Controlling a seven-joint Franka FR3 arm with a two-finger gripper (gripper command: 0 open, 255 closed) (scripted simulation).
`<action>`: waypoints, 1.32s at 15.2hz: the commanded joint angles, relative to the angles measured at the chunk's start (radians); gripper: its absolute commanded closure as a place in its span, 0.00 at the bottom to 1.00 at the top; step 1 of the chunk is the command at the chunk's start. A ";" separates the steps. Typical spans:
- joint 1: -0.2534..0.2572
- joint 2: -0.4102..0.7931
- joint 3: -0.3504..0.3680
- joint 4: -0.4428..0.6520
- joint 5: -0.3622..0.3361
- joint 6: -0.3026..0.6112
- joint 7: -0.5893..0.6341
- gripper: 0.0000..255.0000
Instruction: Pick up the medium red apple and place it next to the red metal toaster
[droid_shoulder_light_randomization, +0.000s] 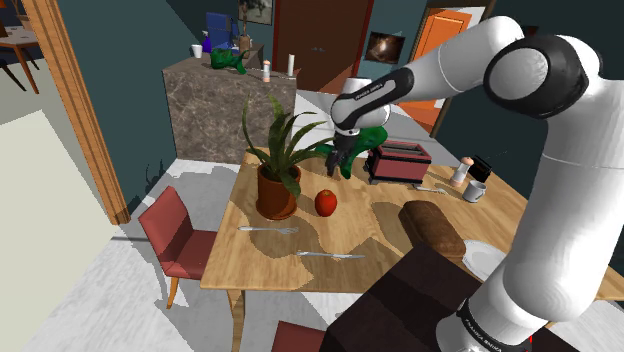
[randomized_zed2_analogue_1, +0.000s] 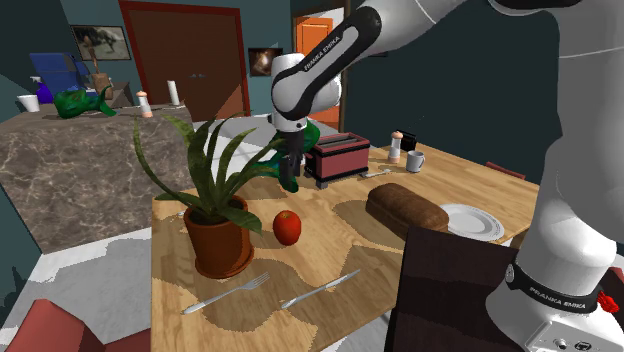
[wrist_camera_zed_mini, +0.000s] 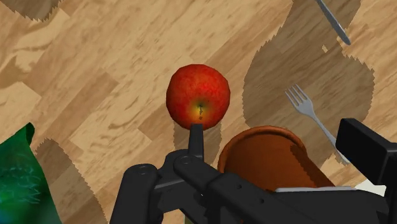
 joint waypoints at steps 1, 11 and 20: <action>-0.012 0.072 0.000 0.055 0.006 0.008 -0.024 0.00; -0.052 0.369 0.012 0.303 0.020 0.027 -0.085 0.00; -0.054 0.409 0.016 0.302 0.025 0.068 -0.088 0.00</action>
